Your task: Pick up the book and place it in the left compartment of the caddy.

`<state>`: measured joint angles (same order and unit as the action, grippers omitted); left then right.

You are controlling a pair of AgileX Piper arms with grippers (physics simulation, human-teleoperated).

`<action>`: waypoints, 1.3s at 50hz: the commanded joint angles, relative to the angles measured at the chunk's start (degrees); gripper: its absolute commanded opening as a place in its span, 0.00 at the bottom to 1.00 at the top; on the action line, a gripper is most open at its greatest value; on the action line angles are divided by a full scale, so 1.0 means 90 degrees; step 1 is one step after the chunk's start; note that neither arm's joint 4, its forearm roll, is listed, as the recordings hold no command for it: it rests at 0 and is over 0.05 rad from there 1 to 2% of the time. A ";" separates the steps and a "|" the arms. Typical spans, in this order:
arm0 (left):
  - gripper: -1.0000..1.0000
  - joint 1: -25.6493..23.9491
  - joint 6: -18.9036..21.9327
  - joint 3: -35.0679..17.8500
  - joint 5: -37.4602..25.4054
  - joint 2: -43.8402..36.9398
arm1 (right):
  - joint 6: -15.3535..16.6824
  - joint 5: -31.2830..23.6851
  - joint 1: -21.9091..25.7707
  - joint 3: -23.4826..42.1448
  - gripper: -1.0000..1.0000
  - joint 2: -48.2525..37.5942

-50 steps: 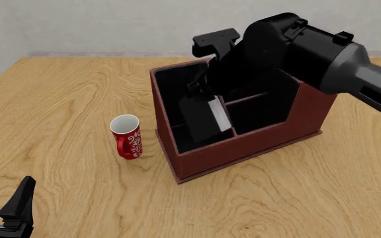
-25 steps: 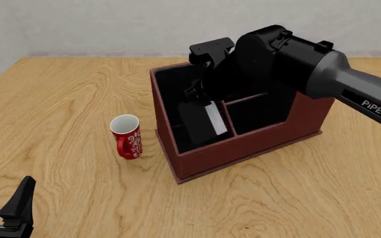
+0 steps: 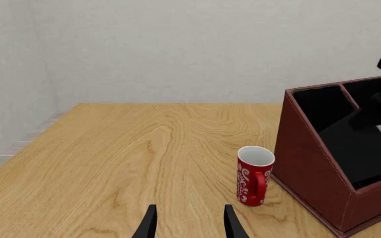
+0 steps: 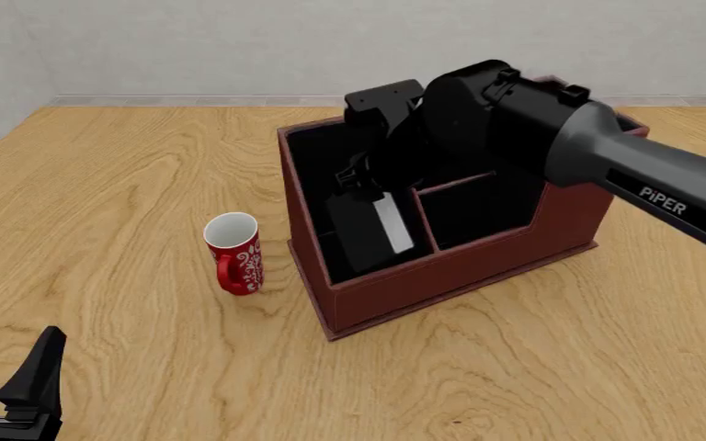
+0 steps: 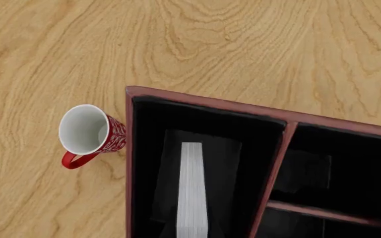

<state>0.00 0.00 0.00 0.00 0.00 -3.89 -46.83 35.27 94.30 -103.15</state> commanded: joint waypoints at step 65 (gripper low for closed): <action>1.00 0.0000 0.0000 0.0000 0.0000 0.0000 | 0.0140 -0.0510 0.0040 0.0259 1.00 0.0564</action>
<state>0.00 0.00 0.00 0.00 0.00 -3.48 -49.33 35.89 95.67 -100.04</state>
